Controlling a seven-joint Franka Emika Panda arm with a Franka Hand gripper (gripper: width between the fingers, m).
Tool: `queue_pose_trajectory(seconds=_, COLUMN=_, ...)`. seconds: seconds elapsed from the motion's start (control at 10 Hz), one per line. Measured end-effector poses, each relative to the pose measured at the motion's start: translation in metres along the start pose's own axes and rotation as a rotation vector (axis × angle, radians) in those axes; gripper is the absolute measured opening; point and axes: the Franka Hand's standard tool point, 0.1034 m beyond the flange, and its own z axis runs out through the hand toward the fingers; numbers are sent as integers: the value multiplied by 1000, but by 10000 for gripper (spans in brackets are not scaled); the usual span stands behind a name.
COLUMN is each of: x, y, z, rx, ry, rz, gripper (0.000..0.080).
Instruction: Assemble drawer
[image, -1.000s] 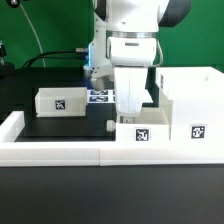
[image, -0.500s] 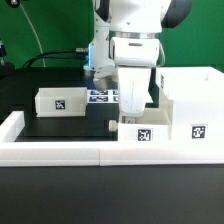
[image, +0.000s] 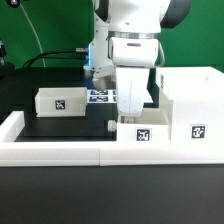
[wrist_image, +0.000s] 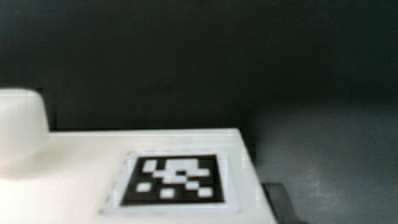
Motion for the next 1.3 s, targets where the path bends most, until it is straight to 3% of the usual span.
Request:
queue_pose_trajectory(seconds=0.5, x=-4, y=1, z=0, rx=-4, ry=-13, rz=-14, gripper=42)
queue_pose_trajectory(seconds=0.7, x=-6, y=1, z=0, rx=21, ry=-22, rz=-12, gripper=42)
queue_pose_trajectory(seconds=1.3, x=-3, y=1, z=0, rx=16, ry=-20, rz=-20, gripper=42)
